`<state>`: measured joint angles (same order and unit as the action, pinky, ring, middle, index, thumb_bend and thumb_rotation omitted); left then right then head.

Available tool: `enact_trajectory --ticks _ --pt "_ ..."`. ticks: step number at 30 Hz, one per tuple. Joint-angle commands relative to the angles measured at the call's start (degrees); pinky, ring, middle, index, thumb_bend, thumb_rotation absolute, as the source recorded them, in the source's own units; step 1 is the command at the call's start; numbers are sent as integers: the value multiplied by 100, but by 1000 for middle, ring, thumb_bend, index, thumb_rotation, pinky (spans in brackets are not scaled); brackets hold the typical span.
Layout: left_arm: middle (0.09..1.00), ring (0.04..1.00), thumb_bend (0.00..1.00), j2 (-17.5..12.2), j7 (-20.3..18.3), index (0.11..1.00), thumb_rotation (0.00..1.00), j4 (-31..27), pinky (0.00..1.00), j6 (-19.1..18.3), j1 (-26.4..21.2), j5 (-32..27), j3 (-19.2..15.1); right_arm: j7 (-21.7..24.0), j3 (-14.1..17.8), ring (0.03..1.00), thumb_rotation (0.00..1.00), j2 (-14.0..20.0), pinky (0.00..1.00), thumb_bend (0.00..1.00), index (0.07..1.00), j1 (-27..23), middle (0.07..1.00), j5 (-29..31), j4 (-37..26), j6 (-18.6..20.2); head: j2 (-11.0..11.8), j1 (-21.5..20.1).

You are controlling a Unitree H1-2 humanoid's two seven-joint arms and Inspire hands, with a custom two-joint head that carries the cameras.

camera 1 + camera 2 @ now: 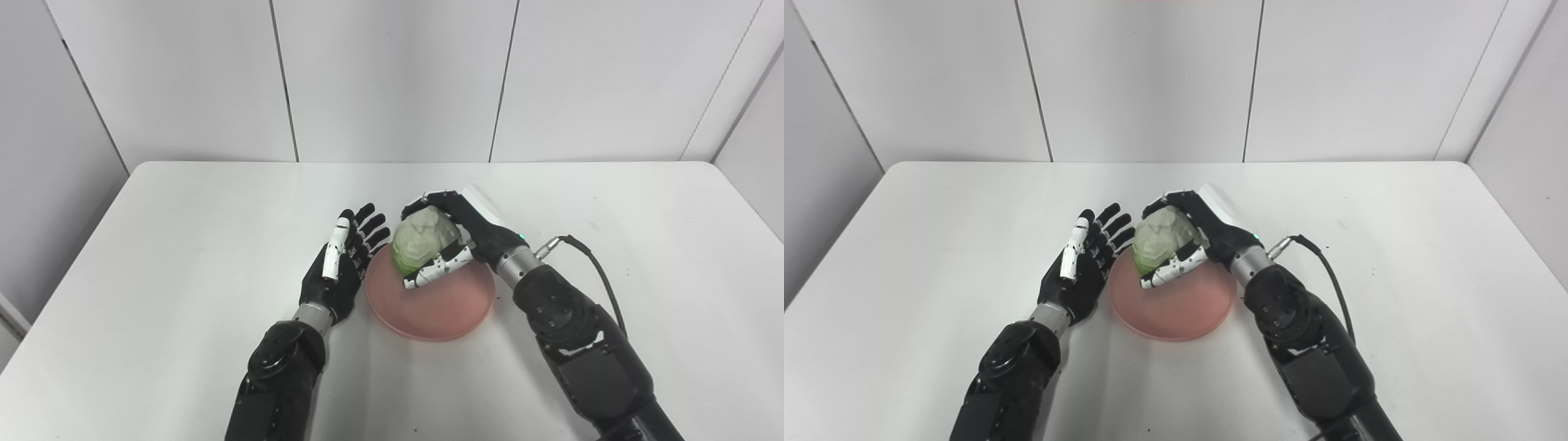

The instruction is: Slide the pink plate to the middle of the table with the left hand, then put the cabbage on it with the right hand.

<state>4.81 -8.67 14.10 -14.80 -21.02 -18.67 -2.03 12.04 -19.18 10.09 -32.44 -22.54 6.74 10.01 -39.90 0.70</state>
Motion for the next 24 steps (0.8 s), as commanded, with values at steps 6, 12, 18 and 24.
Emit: enact_trajectory --ticks 6,12,18,24 --pt "904 904 445 38 69 886 1000 -140 884 -232 -28 16 -12 -16 -89 406 0 -92 357 522 528 -133 434 -27 67 -397 -101 -79" --pt "922 918 449 -38 4 904 1000 -239 895 -330 -27 -5 -18 -40 -135 398 0 -70 352 521 529 -57 427 -100 118 -392 -215 -205" --pt "931 924 452 -88 -33 917 1000 -306 902 -377 -9 -9 -15 -85 -105 421 0 13 370 525 518 16 444 -214 133 -411 -284 -248" --pt "922 917 455 -126 -49 915 1000 -364 909 -421 11 -29 -22 -94 -49 385 0 32 376 513 543 96 478 -278 161 -294 -341 -307"
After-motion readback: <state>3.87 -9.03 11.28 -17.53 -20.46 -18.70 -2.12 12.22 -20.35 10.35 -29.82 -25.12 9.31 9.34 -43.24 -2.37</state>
